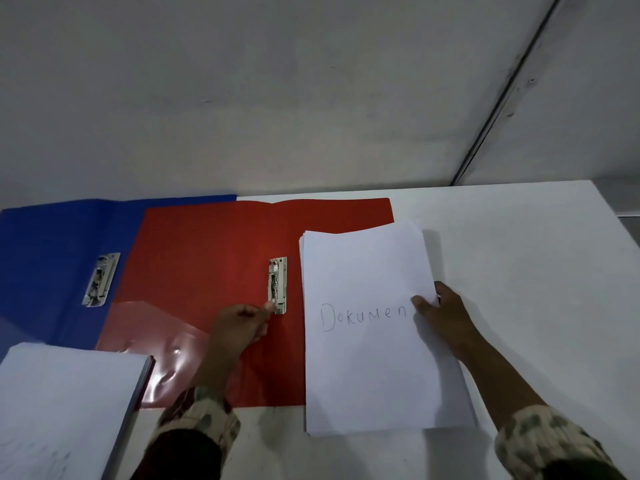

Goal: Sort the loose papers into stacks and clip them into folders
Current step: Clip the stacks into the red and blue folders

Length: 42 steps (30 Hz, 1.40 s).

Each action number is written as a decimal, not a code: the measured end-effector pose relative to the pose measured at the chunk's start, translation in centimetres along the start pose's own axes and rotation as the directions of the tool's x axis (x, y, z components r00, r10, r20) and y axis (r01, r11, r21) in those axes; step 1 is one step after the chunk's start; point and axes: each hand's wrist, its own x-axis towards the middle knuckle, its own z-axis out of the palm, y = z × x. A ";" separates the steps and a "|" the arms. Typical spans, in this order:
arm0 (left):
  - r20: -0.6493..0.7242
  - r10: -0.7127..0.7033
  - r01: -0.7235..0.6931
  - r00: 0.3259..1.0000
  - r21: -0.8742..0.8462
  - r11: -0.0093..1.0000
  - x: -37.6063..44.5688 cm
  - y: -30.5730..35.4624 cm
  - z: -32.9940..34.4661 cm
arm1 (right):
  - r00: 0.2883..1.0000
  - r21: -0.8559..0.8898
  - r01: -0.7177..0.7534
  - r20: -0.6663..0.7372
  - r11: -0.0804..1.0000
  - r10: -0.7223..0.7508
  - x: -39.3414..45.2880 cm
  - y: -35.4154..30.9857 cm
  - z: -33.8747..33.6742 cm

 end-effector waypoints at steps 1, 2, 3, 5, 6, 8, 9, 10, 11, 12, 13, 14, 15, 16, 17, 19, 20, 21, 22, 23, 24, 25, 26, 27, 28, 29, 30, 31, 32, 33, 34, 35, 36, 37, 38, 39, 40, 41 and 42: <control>-0.007 0.007 -0.007 1.000 0.003 1.000 0.1 -0.1 0.0 | 1.000 0.000 -0.005 -0.001 1.000 0.005 0.0 0.1 0.1; -0.017 0.010 -0.010 1.000 0.000 1.000 0.2 -0.2 0.1 | 1.000 0.000 -0.008 -0.003 1.000 0.008 0.0 0.1 0.2; -0.031 0.019 -0.018 0.999 0.012 1.000 0.4 -0.3 0.1 | 1.000 -0.001 -0.008 -0.005 1.000 0.008 0.0 0.2 0.3; -0.069 0.064 -0.056 0.996 0.121 0.991 0.7 -0.5 0.2 | 1.000 -0.018 -0.008 -0.014 1.000 0.008 0.1 0.4 0.4; -0.093 0.095 -0.076 0.991 0.189 0.979 0.6 -0.5 0.2 | 1.000 -0.028 -0.013 -0.017 1.000 0.012 0.1 0.5 0.5; -0.129 0.132 -0.097 0.983 0.248 0.964 0.4 -0.6 0.4 | 0.999 -0.039 -0.022 -0.028 0.999 0.021 0.3 0.6 0.4; -0.129 0.121 -0.087 0.984 0.248 0.965 0.3 -0.5 0.3 | 0.999 -0.042 -0.027 -0.031 0.999 0.026 0.3 0.5 0.6; -0.111 0.093 -0.065 0.989 0.231 0.971 0.2 -0.5 0.2 | 0.999 -0.044 -0.032 -0.034 0.999 0.031 0.3 0.5 0.6; -0.081 0.046 -0.030 0.996 0.184 0.982 0.1 -0.1 -0.1 | 0.999 -0.047 -0.031 -0.035 0.998 0.030 0.3 0.4 0.7; -0.041 -0.017 0.021 0.999 0.106 0.994 0.0 0.3 -0.4 | 0.999 -0.045 -0.033 -0.035 0.998 0.031 0.2 0.4 0.7; 0.005 -0.081 0.081 0.997 0.021 0.997 -0.1 0.8 -0.6 | 0.999 -0.044 -0.036 -0.034 0.998 0.035 0.2 0.4 0.7; 0.048 -0.128 0.130 0.991 -0.042 0.991 -0.2 1.2 -0.7 | 0.999 -0.045 -0.039 -0.034 0.998 0.037 0.2 0.4 0.7; 0.074 -0.145 0.151 0.987 -0.073 0.986 -0.2 1.5 -0.9 | 0.998 -0.050 -0.044 -0.036 0.998 0.042 0.1 0.4 0.8; 0.072 -0.135 0.142 0.988 -0.090 0.986 -0.2 1.9 -0.8 | 0.998 -0.055 -0.047 -0.042 0.997 0.045 0.3 0.3 0.8; 0.049 -0.108 0.113 0.993 -0.103 0.988 -0.1 2.3 -0.7 | 0.998 -0.060 -0.054 -0.046 0.997 0.051 0.3 0.3 0.8; 0.014 -0.059 0.061 0.998 -0.169 0.984 0.1 3.2 -0.4 | 0.997 -0.062 -0.056 -0.050 0.996 0.053 0.4 0.2 0.8; 0.028 -0.054 0.059 0.998 -0.225 0.973 0.2 3.7 -0.2 | 0.997 -0.058 -0.054 -0.050 0.997 0.051 0.3 0.2 0.8; 0.058 -0.058 0.072 0.997 -0.283 0.956 0.6 4.2 -0.2 | 0.998 -0.054 -0.051 -0.049 0.997 0.048 0.3 0.2 0.8; 0.089 -0.061 0.088 0.994 -0.336 0.938 0.9 4.8 -0.2 | 0.998 -0.052 -0.045 -0.049 0.998 0.043 0.2 0.2 0.8; 0.107 -0.060 0.097 0.992 -0.376 0.922 1.2 5.3 -0.2 | 0.998 -0.052 -0.042 -0.049 0.998 0.040 0.1 0.1 0.9; 0.116 -0.059 0.101 0.991 -0.397 0.912 1.6 5.9 -0.1 | 0.998 -0.052 -0.044 -0.050 0.998 0.041 0.1 0.1 0.8; 0.113 -0.053 0.095 0.992 -0.409 0.908 1.9 6.4 0.0 | 0.998 -0.047 -0.042 -0.047 0.998 0.040 0.1 0.1 0.8; 0.109 -0.043 0.085 0.993 -0.415 0.906 2.2 7.0 0.1 | 0.998 -0.038 -0.039 -0.042 0.999 0.037 0.0 0.1 0.8; 0.109 -0.033 0.076 0.993 -0.416 0.906 2.6 7.5 0.3 | 0.999 -0.029 -0.036 -0.038 0.999 0.035 0.0 0.1 0.7; 0.111 -0.028 0.072 0.993 -0.409 0.910 2.9 8.0 0.5 | 0.999 -0.019 -0.034 -0.036 0.999 0.034 0.0 0.0 0.7; 0.115 -0.028 0.072 0.993 -0.395 0.916 3.3 8.3 0.8 | 0.999 -0.010 -0.034 -0.036 0.999 0.034 0.0 0.0 0.7; 0.119 -0.027 0.069 0.993 -0.372 0.926 3.7 8.6 1.0 | 0.999 0.000 -0.032 -0.036 0.999 0.032 0.0 -0.1 0.6; 0.120 -0.014 0.054 0.993 -0.334 0.941 4.2 8.7 1.2 | 0.999 0.013 -0.029 -0.034 0.999 0.030 0.1 -0.2 0.6; 0.116 0.011 0.023 0.993 -0.288 0.957 4.7 8.6 1.4 | 0.999 0.029 -0.028 -0.033 0.999 0.029 0.2 -0.3 0.6; 0.107 0.044 -0.017 0.993 -0.240 0.971 5.2 8.4 1.5 | 0.999 0.040 -0.026 -0.035 0.999 0.028 0.3 -0.4 0.6; 0.098 0.076 -0.055 0.992 -0.201 0.978 5.7 8.3 1.6 | 0.999 0.044 -0.026 -0.039 0.999 0.028 0.5 -0.5 0.6; 0.088 0.103 -0.087 0.991 -0.169 0.982 6.1 8.2 1.6 | 0.999 0.052 -0.026 -0.044 0.998 0.028 0.7 -0.7 0.5; 0.080 0.119 -0.106 0.990 -0.147 0.983 6.4 8.2 1.6 | 0.998 0.071 -0.029 -0.047 0.997 0.032 1.0 -0.8 0.5; 0.075 0.130 -0.120 0.989 -0.131 0.984 6.7 8.2 1.7 | 0.998 0.101 -0.037 -0.048 0.994 0.041 1.3 -1.1 0.5; 0.074 0.138 -0.128 0.988 -0.123 0.984 6.9 8.2 1.7 | 0.998 0.132 -0.044 -0.048 0.990 0.051 1.7 -1.3 0.5; 0.078 0.141 -0.131 0.987 -0.119 0.984 7.1 8.3 1.8 | 0.997 0.158 -0.052 -0.049 0.986 0.060 2.1 -1.6 0.6; 0.083 0.141 -0.130 0.987 -0.121 0.984 7.2 8.2 1.8 | 0.997 0.175 -0.060 -0.042 0.983 0.069 2.4 -1.8 0.8; 0.088 0.142 -0.131 0.986 -0.122 0.984 7.4 8.1 1.8 | 0.997 0.189 -0.067 -0.026 0.980 0.073 2.7 -2.1 1.0; 0.091 0.144 -0.133 0.985 -0.120 0.984 7.5 8.0 1.9 | 0.997 0.195 -0.072 -0.005 0.978 0.075 3.0 -2.4 1.4</control>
